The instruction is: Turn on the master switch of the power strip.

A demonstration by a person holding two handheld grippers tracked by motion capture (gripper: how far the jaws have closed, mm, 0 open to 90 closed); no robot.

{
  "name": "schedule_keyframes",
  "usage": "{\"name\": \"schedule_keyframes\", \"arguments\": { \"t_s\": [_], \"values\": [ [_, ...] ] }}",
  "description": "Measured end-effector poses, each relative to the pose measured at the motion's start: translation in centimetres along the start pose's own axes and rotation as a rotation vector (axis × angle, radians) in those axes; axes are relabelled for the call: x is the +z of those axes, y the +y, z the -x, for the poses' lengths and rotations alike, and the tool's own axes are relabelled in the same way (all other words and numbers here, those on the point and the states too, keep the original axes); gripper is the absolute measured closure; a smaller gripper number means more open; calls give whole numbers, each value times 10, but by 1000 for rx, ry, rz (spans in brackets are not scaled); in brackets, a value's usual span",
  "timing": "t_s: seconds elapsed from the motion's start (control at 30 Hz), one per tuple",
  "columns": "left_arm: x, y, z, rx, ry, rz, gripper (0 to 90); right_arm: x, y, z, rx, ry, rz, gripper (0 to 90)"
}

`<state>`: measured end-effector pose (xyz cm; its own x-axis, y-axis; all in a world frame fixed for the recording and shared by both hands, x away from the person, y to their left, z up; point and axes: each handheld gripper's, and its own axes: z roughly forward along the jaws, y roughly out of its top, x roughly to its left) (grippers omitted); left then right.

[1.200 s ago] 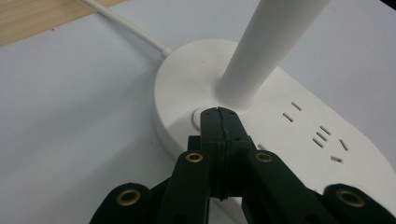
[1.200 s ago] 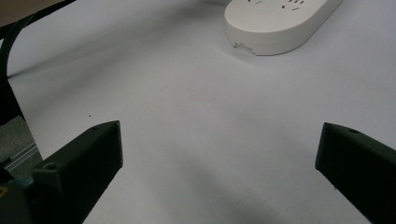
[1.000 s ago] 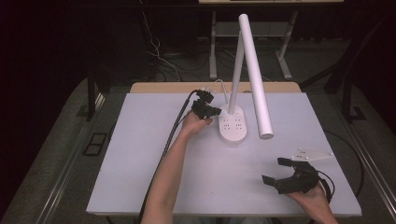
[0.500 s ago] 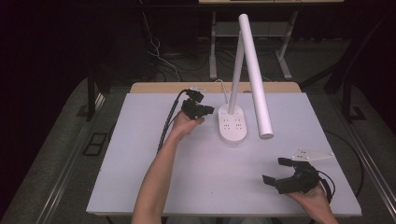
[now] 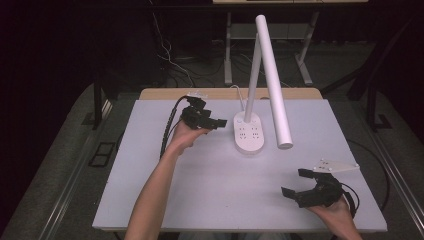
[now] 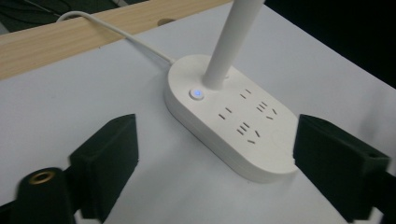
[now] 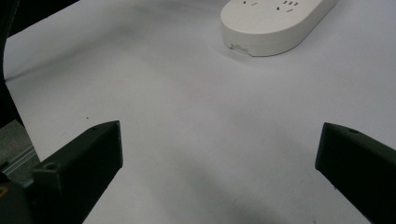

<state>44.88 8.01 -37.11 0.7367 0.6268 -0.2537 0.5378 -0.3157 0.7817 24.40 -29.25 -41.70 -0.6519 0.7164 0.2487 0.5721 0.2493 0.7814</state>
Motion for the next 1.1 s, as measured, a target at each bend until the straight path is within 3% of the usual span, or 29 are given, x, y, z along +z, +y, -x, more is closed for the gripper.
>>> {"name": "schedule_keyframes", "arguments": {
  "t_s": [0.03,0.07,0.23,0.43,0.6,0.8,1.1],
  "values": [
    [-2,-1,1,-4,1,3,9,0,0,0,0,1,-1,2],
    [-5,-2,1,-11,-7,7,0,0,0,0,-2,2,-1,2],
    [-19,-11,8,-14,-24,16,0,0,0,0,-2,4,0,2],
    [-39,-25,13,15,-10,19,0,-1,0,-2,-2,8,-2,2],
    [-52,-39,14,-3,-6,45,0,0,0,-2,-5,7,0,2],
    [-68,-54,19,10,1,68,0,0,0,-1,-5,5,-2,2],
    [-88,-76,36,27,-4,95,0,0,1,-3,-5,3,-2,2]
  ]
}}
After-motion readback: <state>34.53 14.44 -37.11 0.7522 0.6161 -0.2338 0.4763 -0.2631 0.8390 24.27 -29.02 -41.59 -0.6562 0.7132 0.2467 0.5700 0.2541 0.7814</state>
